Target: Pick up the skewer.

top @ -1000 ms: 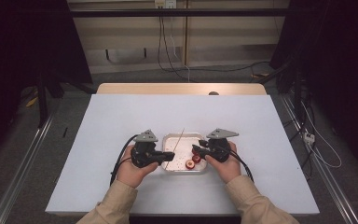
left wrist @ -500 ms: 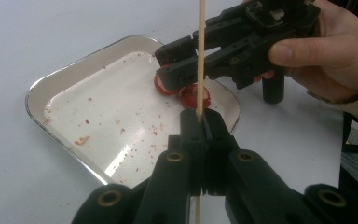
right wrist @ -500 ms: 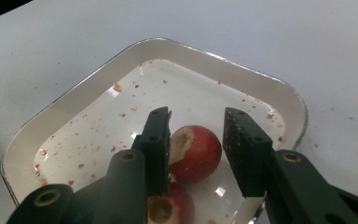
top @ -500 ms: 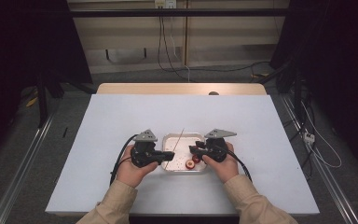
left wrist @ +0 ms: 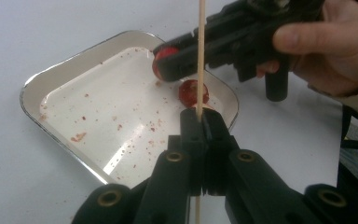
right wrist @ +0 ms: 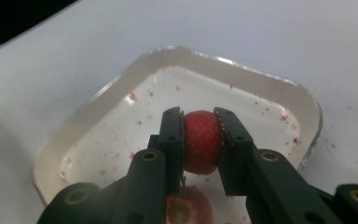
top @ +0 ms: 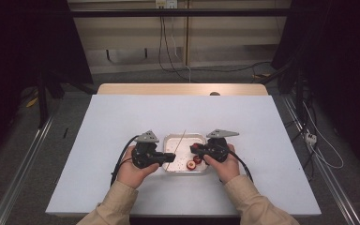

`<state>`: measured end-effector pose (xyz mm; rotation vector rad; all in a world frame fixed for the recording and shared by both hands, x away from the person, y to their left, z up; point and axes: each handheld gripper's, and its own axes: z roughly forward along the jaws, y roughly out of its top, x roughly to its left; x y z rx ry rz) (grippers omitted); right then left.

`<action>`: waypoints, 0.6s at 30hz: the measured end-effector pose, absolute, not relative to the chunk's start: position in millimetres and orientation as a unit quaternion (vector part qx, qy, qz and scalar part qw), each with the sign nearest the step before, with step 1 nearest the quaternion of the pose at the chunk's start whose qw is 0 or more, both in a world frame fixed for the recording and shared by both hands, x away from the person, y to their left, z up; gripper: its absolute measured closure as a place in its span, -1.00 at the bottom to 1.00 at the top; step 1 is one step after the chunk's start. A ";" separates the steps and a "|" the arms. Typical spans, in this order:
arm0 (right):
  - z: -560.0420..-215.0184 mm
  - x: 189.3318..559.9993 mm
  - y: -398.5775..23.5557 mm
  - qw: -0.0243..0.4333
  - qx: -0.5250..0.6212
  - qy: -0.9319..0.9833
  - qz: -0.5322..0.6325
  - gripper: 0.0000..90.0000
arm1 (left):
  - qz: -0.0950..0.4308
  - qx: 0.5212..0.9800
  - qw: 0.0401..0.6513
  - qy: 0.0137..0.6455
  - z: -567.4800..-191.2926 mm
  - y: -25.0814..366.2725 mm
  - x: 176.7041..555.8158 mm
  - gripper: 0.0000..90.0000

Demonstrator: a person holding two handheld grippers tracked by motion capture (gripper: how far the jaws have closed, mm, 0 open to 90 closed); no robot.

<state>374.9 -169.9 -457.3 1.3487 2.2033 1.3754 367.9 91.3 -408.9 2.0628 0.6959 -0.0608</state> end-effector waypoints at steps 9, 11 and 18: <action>-414.8 366.1 -182.0 0.120 0.465 0.686 0.547 0.65 | -0.046 0.841 0.456 0.289 -414.3 82.3 361.8 0.98; -405.7 364.8 -182.6 0.127 0.461 0.680 0.556 0.65 | -0.052 0.844 0.451 0.285 -417.1 76.5 359.0 0.98; -383.8 361.1 -180.2 0.142 0.450 0.670 0.573 0.65 | -0.060 0.852 0.437 0.283 -422.4 66.9 355.4 0.98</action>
